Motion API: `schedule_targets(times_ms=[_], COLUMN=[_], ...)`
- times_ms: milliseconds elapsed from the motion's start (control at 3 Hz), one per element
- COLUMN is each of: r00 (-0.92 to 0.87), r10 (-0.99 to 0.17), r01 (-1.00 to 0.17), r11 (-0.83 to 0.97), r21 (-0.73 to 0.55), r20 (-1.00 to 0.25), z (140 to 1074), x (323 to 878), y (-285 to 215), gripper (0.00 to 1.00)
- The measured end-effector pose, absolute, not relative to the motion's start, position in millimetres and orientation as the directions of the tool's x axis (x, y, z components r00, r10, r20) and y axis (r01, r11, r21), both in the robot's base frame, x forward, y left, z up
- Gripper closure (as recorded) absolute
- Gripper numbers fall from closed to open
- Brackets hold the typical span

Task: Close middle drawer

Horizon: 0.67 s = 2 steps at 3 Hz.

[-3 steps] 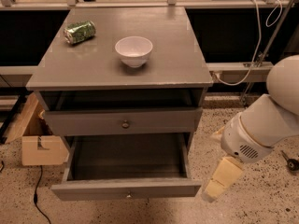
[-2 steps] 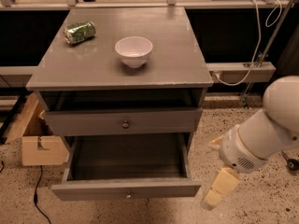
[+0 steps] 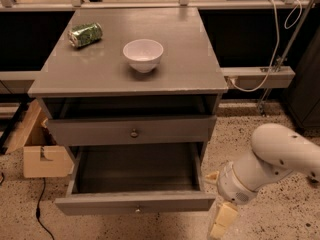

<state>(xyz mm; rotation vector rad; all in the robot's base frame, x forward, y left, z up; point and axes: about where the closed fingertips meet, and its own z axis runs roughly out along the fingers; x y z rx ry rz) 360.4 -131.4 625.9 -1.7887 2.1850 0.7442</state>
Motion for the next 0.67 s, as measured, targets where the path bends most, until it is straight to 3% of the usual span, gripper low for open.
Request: schedule_targets(times_ms=[667], r00=[-0.222], r10=[-0.822], r01=[-0.948], r11=[0.055], r21=[0.315], r20=[-0.524], z=[537.6], x=[348.5], y=[-128.0], gripper=[0.0])
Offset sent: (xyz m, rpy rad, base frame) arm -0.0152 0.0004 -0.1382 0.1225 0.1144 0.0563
